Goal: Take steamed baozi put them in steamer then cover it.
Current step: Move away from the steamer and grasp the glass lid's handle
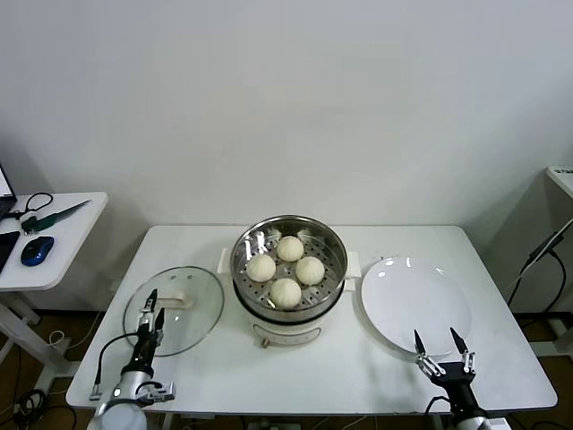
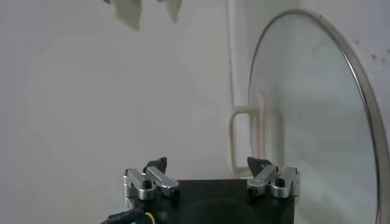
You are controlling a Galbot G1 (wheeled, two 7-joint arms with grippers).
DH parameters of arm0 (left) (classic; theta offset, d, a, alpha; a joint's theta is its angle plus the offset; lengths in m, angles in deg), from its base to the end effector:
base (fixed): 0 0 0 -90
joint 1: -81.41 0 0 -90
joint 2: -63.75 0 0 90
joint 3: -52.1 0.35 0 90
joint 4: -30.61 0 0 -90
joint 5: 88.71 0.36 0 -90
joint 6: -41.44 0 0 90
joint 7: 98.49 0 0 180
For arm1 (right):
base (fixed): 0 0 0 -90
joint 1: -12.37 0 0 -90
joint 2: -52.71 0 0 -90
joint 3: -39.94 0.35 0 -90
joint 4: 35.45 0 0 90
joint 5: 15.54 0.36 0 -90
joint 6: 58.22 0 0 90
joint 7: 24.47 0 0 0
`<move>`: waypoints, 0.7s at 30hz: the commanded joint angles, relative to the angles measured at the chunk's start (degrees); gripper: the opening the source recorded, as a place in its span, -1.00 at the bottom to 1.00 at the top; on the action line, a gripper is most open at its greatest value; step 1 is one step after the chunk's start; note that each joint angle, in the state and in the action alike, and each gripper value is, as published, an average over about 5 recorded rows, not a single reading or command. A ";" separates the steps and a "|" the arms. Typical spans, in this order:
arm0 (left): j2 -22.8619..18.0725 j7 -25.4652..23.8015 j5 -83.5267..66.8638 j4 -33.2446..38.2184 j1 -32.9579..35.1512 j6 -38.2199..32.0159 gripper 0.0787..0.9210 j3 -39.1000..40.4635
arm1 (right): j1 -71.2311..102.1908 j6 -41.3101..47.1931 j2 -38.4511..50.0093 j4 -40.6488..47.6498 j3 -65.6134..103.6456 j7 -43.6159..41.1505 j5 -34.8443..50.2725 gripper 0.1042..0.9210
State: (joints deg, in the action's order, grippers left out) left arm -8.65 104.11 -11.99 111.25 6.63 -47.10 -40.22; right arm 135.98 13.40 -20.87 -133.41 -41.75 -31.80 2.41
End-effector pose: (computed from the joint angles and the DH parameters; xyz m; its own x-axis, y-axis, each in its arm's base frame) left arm 0.2414 0.1372 -0.4647 -0.9968 -0.0787 0.0131 0.0212 -0.1037 0.9944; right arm 0.1425 -0.1343 -0.4229 -0.9952 -0.0321 0.0921 -0.0341 0.9992 -0.0204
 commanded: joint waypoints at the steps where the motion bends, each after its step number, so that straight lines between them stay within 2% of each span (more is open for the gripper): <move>1: 0.27 0.73 3.99 -7.41 -7.54 0.47 0.77 1.15 | 0.76 -0.71 -1.82 0.04 0.39 -0.04 -0.63 0.76; 12: 0.38 1.05 2.64 -9.44 -8.95 -0.34 0.74 2.05 | 0.64 -0.90 -2.82 0.56 0.21 -0.10 -1.96 0.76; 21: 0.39 1.26 2.46 -10.13 -8.56 -0.81 0.18 2.02 | 0.27 -0.84 -3.11 0.36 0.13 -0.04 -2.38 0.76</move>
State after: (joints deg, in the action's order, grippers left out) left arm -8.32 105.09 -9.69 102.47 -0.81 -47.66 -38.40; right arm 136.24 12.64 -23.68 -132.91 -41.61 -31.82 0.45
